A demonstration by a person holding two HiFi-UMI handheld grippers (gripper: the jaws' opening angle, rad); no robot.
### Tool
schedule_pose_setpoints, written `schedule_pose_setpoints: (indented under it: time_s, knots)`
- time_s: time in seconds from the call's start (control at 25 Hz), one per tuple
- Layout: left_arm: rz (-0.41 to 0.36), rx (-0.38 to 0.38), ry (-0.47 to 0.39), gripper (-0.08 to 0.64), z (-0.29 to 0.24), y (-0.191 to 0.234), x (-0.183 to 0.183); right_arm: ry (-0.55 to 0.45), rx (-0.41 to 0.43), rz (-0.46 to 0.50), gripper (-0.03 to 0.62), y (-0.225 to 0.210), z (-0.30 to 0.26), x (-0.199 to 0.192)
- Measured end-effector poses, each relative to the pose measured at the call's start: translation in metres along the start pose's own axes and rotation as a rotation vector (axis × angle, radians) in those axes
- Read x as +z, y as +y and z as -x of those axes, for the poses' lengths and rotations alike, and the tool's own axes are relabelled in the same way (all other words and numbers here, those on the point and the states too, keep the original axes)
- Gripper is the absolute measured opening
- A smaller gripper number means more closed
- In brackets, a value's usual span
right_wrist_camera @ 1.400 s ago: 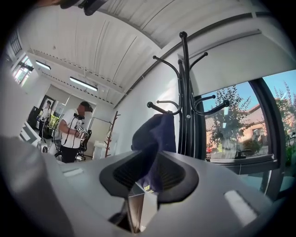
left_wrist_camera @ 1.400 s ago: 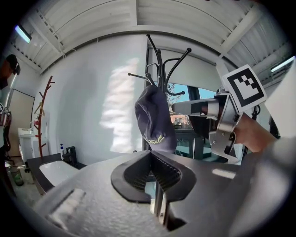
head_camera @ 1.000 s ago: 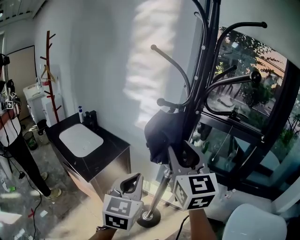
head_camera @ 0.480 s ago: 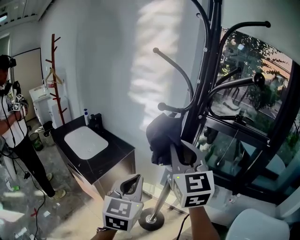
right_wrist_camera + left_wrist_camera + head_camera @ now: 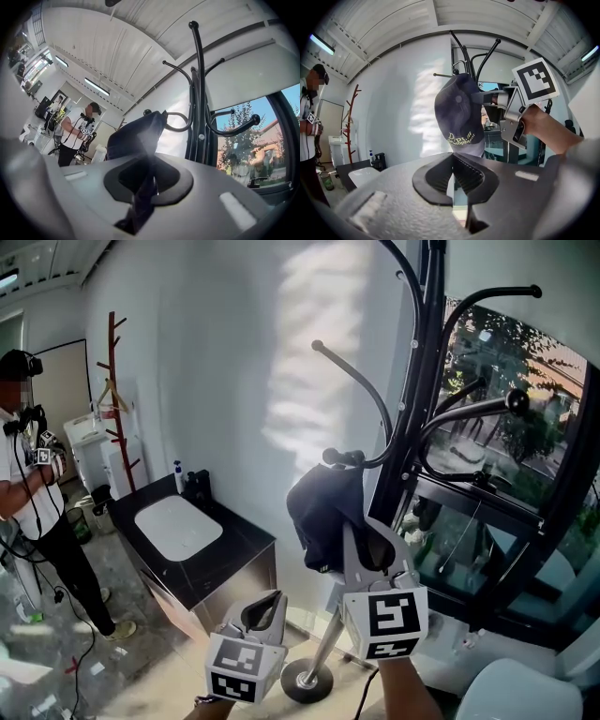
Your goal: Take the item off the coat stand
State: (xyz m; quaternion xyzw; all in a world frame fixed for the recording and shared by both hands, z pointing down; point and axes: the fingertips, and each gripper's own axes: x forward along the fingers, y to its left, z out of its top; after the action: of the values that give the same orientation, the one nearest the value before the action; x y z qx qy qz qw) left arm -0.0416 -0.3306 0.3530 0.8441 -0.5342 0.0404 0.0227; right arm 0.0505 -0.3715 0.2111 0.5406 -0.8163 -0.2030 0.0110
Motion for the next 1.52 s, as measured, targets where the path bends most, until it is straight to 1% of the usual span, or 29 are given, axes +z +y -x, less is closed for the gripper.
schedule_pose_setpoints:
  time_s: [0.2,0.44,0.6,0.72,0.88,1.04,1.16,1.36,1.52]
  knots:
    - [-0.001,0.017,0.001,0.005,0.008,0.007,-0.001,-0.044,0.015,0.017,0.032,0.011,-0.001,0.016]
    - [0.005,0.048,0.000,0.005,0.019,0.017,-0.004,-0.084,0.058,0.030,0.032,0.030,-0.004,0.030]
    - [0.004,0.085,-0.022,0.005,0.030,0.027,-0.001,-0.096,0.088,-0.007,0.032,0.050,-0.002,0.036]
    - [0.013,0.116,-0.038,0.005,0.040,0.033,-0.001,-0.099,0.112,-0.022,0.032,0.064,0.003,0.034]
    - [0.040,0.169,-0.060,0.005,0.053,0.042,-0.005,-0.090,0.131,-0.045,0.032,0.083,0.015,0.018]
    - [0.060,0.217,-0.073,0.005,0.064,0.050,-0.012,-0.041,0.151,-0.109,0.032,0.104,0.029,-0.009]
    - [0.054,0.244,-0.071,0.005,0.069,0.052,-0.015,0.000,0.156,-0.149,0.032,0.113,0.039,-0.028]
    - [0.040,0.257,-0.064,0.005,0.073,0.054,-0.017,0.057,0.157,-0.194,0.032,0.123,0.054,-0.053]
    - [0.034,0.244,-0.036,0.005,0.069,0.051,-0.025,0.106,0.162,-0.212,0.032,0.128,0.066,-0.082]
